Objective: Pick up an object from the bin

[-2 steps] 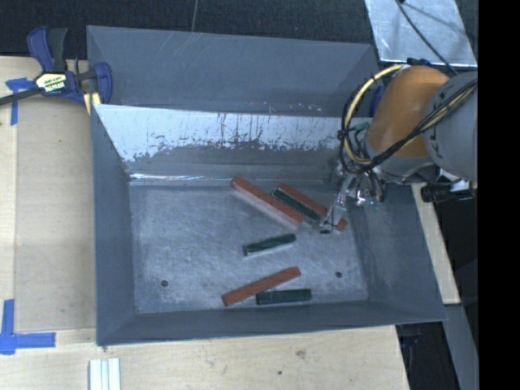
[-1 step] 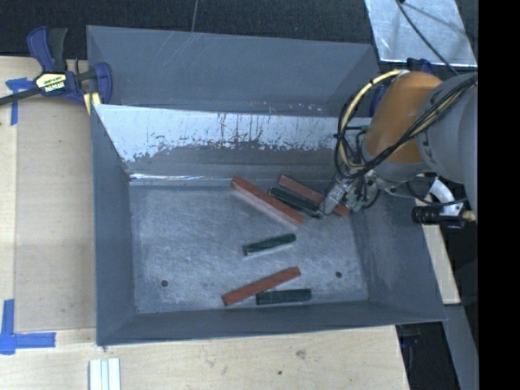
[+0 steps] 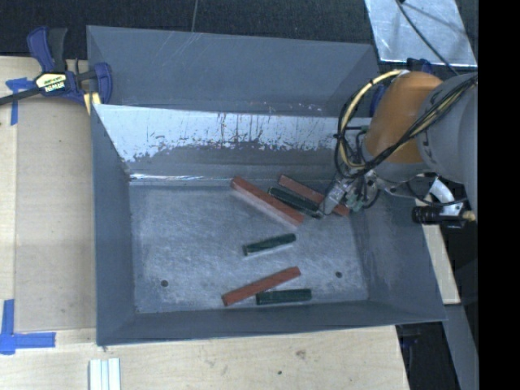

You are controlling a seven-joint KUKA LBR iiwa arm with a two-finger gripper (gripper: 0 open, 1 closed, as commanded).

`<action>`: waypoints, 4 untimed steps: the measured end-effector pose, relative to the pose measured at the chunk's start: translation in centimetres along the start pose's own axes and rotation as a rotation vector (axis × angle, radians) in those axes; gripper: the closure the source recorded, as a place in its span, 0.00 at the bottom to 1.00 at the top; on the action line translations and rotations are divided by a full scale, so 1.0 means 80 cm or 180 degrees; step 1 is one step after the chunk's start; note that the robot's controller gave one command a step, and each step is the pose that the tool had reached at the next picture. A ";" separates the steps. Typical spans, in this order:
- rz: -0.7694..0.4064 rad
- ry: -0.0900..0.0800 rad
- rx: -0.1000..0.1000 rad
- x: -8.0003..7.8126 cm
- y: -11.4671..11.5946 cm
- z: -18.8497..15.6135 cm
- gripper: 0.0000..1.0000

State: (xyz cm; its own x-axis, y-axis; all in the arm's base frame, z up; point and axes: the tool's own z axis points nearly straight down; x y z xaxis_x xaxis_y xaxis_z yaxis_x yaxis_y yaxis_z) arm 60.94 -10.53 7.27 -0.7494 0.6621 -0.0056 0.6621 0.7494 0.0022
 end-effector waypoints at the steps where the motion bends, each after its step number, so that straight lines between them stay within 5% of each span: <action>1: -0.0001 0.0007 0.0005 0.001 -0.001 -0.004 1.00; 2: 0.0001 0.0003 -0.0001 0.000 0.000 -0.084 1.00; 4: -0.0004 0.0005 0.0000 -0.001 -0.001 -0.102 1.00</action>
Offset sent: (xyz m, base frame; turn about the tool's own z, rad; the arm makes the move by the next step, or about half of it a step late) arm 0.0001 -0.0003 0.0116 0.0000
